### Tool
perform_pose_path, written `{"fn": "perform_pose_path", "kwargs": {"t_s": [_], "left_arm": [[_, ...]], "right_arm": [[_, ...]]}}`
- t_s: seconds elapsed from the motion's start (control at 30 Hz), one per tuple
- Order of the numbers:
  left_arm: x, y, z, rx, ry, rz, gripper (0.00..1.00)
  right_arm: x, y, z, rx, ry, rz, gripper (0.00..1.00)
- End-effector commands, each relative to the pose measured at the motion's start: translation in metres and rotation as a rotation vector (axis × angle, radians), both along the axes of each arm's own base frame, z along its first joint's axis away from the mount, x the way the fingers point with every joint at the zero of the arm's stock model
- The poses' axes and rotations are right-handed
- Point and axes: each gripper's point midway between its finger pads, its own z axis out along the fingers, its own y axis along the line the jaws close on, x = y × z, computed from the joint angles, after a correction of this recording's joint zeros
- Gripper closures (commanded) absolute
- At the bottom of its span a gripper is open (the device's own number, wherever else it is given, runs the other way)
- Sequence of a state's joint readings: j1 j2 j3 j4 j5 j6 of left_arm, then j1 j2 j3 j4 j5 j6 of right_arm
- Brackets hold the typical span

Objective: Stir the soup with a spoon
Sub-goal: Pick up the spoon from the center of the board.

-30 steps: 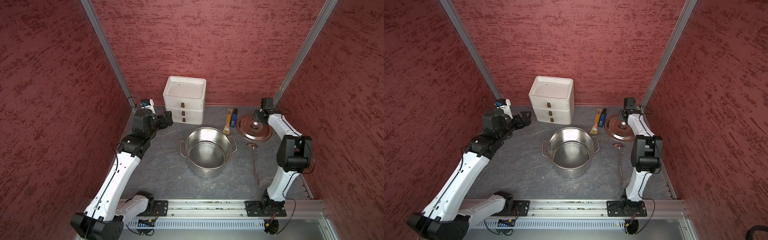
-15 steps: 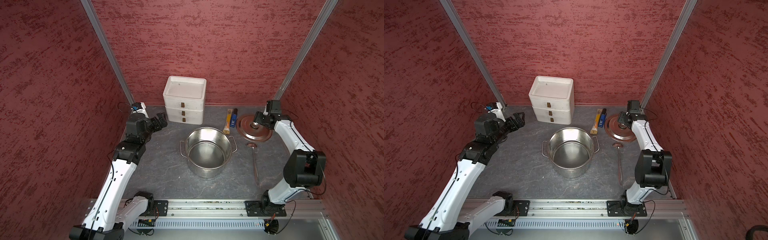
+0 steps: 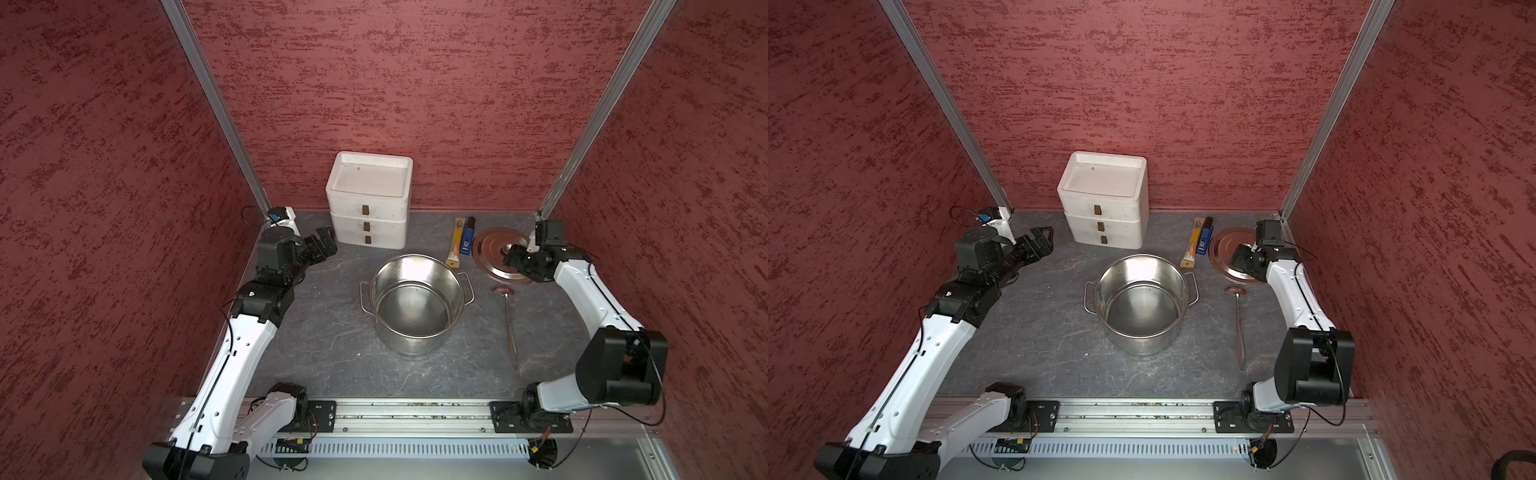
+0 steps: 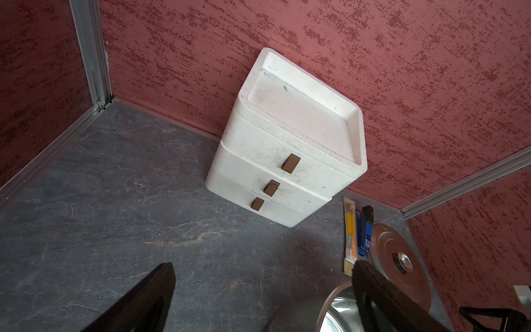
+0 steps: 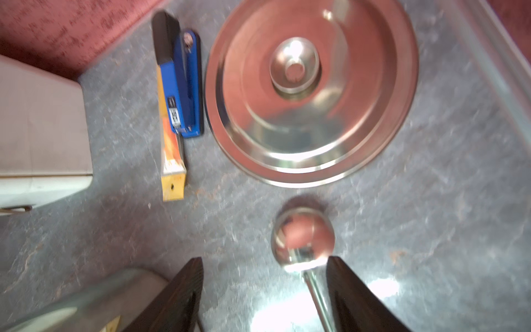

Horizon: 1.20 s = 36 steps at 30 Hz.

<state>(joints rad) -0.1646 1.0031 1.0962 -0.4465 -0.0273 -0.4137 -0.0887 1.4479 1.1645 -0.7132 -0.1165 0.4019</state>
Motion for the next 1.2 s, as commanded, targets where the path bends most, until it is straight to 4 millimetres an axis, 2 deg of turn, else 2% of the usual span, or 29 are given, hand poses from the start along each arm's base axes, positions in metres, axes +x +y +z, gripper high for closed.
{"fn": "perform_pose_path", "kwargs": {"t_s": [0.0, 0.13, 0.27, 0.43, 0.67, 0.87, 1.17], "left_arm": [[0.004, -0.006, 0.014, -0.009, -0.068, -0.036, 0.00], [0.008, -0.005, 0.019, 0.006, -0.142, -0.035, 0.00], [0.014, -0.004, 0.028, 0.051, -0.183, -0.042, 0.00], [0.024, -0.002, 0.031, 0.061, -0.184, -0.049, 0.00], [0.027, -0.015, 0.037, 0.032, -0.184, -0.119, 0.00], [0.023, -0.013, 0.040, 0.010, -0.181, -0.109, 0.00], [0.014, -0.008, 0.051, 0.030, -0.199, -0.090, 0.00]], "right_arm": [[-0.030, 0.010, -0.003, 0.067, 0.053, -0.026, 0.28], [-0.063, 0.017, -0.012, 0.054, 0.139, -0.059, 0.29], [-0.096, 0.025, -0.032, 0.091, 0.223, -0.093, 0.30], [-0.118, 0.026, -0.054, 0.110, 0.246, -0.136, 0.30], [-0.106, 0.025, -0.084, 0.106, 0.278, -0.103, 0.28], [-0.092, 0.018, -0.104, 0.085, 0.314, -0.042, 0.28], [-0.084, 0.027, -0.130, 0.117, 0.368, 0.053, 0.34]]}}
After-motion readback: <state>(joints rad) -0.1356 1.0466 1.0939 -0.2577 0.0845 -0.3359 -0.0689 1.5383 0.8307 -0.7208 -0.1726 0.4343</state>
